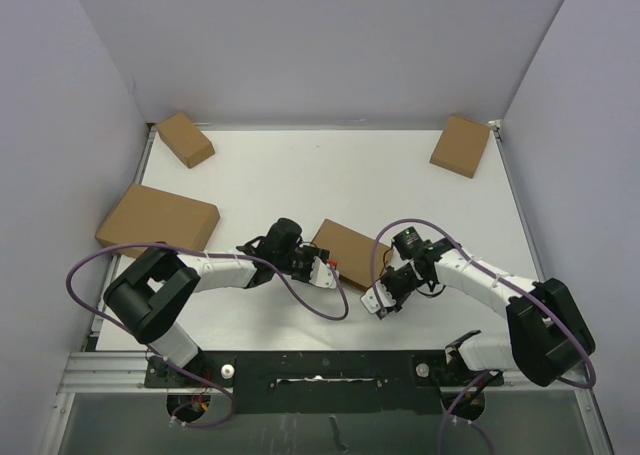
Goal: Fold the paper box
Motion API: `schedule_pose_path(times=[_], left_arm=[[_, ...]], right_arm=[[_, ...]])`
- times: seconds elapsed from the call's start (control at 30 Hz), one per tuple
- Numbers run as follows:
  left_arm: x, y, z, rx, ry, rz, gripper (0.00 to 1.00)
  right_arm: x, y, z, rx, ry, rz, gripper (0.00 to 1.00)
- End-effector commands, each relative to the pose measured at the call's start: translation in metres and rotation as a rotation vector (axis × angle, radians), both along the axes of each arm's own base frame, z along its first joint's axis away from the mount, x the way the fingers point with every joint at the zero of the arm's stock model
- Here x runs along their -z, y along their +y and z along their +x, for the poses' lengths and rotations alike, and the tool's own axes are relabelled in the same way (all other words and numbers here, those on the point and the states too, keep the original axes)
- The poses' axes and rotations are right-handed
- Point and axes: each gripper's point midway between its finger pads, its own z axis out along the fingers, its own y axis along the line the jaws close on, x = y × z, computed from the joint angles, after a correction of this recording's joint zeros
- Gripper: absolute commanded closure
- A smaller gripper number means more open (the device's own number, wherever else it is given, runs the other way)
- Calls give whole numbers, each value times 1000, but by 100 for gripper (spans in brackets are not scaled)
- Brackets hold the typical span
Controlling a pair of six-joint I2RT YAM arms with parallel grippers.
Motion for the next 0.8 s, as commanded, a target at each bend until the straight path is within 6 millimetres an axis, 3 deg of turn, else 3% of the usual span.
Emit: schedule_pose_path(times=[0.0, 0.47, 0.77], left_arm=[[18, 3, -15, 20, 63, 33, 64], [20, 3, -16, 23, 74, 39, 64], [20, 4, -18, 26, 77, 39, 64]], right_arm=[[3, 3, 2, -4, -7, -7, 81], [6, 2, 9, 19, -26, -43, 84], [-2, 0, 19, 61, -69, -28, 78]])
